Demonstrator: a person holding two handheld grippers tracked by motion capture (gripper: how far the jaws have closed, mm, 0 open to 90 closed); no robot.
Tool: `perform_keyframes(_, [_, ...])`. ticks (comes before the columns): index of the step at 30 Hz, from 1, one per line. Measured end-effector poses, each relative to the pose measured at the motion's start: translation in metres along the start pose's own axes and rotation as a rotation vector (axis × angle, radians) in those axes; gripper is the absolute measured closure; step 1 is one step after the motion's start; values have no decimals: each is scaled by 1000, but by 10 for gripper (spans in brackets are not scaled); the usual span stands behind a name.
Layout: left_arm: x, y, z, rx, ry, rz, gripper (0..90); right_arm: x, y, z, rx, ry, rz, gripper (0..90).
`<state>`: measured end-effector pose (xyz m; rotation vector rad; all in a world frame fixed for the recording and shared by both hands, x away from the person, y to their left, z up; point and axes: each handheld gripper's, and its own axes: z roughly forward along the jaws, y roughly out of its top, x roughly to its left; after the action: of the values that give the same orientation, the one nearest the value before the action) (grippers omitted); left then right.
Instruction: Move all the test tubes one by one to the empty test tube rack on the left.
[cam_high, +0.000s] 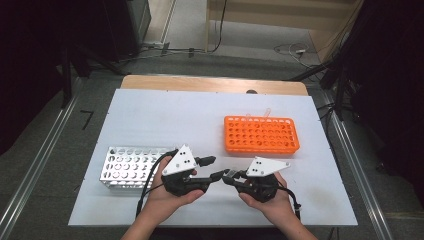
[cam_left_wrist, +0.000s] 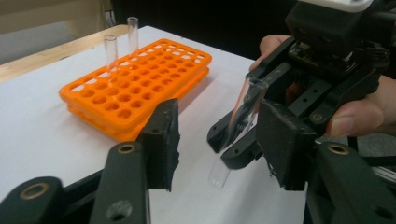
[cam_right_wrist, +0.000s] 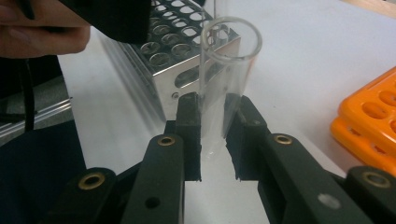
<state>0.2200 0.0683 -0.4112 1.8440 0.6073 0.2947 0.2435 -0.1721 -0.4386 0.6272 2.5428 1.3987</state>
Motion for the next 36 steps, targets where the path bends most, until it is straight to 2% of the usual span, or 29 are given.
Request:
perform_keyframes(6, [-6,0,6,-3,-43,11,559,6,1,4,11,18,-13,739])
perform_keyframes(10, [-9,-1,10,13,-62,25,599,9,3,5,13,27,-21,739])
perform_keyframes(20, [-16,-2,15,16,-63,57,726,16,6,7,18,50,-43,739])
perform_keyframes(36, [-17,-2,15,16,-23,86,761,14,6,7,21,63,-20,738])
